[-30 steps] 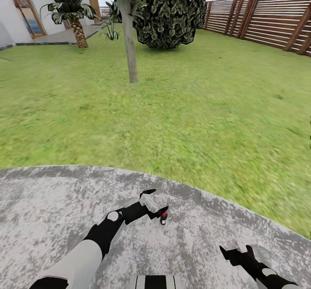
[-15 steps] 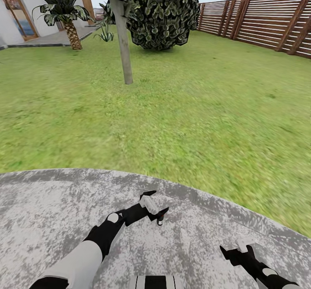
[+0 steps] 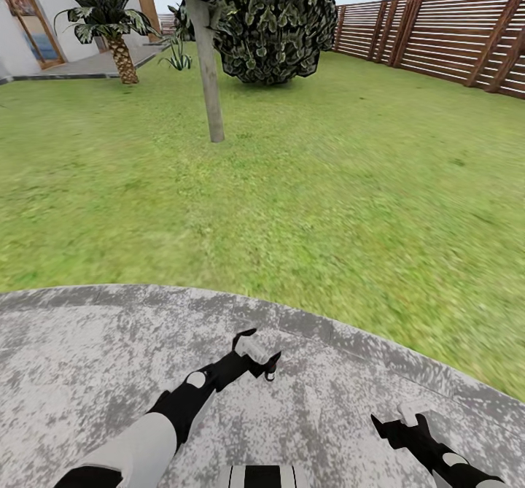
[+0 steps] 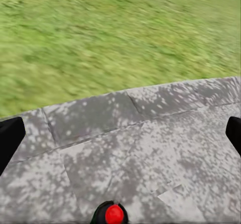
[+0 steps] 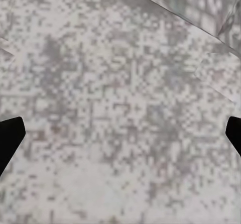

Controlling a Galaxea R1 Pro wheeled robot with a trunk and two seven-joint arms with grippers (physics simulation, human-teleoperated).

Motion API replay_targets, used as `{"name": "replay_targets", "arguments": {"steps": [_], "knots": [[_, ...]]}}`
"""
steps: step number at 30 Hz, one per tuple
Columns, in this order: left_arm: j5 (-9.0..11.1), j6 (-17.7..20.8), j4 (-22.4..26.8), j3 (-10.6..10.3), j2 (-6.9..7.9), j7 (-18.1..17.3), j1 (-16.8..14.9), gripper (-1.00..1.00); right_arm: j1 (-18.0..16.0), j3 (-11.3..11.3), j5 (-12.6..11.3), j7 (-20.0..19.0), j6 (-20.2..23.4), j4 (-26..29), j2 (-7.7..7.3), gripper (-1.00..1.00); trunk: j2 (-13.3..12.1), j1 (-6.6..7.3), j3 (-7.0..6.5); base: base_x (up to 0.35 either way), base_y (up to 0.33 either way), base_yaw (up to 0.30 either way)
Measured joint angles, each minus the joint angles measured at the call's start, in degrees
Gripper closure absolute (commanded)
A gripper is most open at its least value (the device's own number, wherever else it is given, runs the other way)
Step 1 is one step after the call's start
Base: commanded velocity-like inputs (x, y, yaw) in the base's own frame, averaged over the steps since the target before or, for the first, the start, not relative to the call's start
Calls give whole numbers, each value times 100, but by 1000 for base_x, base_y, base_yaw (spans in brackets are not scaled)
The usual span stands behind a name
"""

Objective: In the garden, pick up the pesticide atomizer on the floor and spray pesticide onto both trees until each tree trunk is fully covered.

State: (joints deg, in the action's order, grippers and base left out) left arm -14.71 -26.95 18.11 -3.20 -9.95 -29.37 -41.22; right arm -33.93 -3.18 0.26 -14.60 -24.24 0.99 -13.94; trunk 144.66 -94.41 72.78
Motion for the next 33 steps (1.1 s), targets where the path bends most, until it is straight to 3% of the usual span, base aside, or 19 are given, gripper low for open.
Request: {"name": "replay_targets", "arguments": {"steps": [6,10,15,25,33], "knots": [[-18,520,-52,-17,-5,110,-1,-100,0,-6,0,1,6,-2,5,-100,0,0,0,0,0,0],[-403,662,-60,-8,-5,128,-3,-100,0,-8,0,1,5,-3,31,-100,0,0,0,0,0,0],[-650,687,-62,9,-5,133,0,-100,0,-1,0,1,0,-3,45,-100,0,0,0,0,0,0],[-681,653,-55,16,-5,133,0,-100,0,1,0,1,-2,-3,49,-100,0,0,39,0,0,0],[-694,115,-59,38,-5,336,-2,-100,0,-3,0,7,-2,-3,61,-100,0,0,112,0,0,0]]}}
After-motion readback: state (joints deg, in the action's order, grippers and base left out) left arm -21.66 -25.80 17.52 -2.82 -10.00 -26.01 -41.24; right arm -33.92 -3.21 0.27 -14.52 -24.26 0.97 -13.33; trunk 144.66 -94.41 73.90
